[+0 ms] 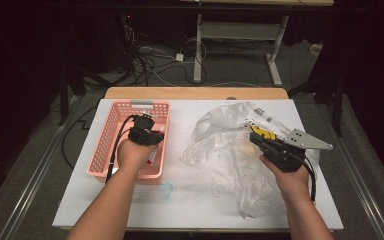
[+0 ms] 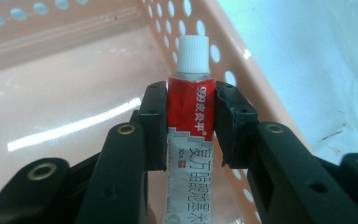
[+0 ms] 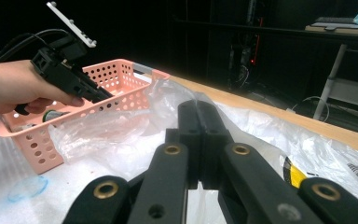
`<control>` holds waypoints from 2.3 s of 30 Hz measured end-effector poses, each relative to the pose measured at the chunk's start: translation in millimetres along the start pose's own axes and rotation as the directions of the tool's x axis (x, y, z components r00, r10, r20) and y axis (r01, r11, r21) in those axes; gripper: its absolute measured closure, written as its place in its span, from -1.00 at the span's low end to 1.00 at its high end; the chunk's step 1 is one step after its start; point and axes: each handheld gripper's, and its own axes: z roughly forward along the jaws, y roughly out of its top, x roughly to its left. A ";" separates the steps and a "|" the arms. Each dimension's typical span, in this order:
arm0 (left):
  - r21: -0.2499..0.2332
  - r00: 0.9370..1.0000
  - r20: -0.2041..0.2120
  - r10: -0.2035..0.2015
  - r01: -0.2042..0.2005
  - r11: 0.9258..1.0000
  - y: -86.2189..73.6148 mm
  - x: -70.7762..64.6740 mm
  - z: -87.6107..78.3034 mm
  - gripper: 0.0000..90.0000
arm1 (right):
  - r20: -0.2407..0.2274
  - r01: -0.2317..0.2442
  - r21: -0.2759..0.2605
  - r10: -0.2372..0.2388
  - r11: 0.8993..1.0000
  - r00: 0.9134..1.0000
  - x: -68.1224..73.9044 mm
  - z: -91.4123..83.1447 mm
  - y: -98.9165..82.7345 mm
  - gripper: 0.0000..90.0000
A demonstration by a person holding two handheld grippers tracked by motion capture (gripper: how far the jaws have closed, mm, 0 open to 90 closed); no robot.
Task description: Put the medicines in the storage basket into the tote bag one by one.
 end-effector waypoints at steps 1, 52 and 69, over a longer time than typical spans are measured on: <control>-0.012 1.000 0.000 0.000 0.000 1.000 -0.8 0.3 -1.6 0.47 | 0.000 -0.001 -0.001 0.001 1.000 1.000 0.1 -0.3 -0.1 1.00; -0.336 0.992 0.058 0.115 -0.089 0.938 -32.3 -29.8 -67.4 0.47 | -0.012 0.004 -0.011 -0.004 1.000 1.000 1.5 -4.4 -1.8 1.00; -0.404 0.971 0.110 0.213 -0.152 0.902 -36.8 -68.9 -98.3 0.47 | -0.013 0.004 -0.011 -0.004 1.000 1.000 1.4 -4.7 -1.8 1.00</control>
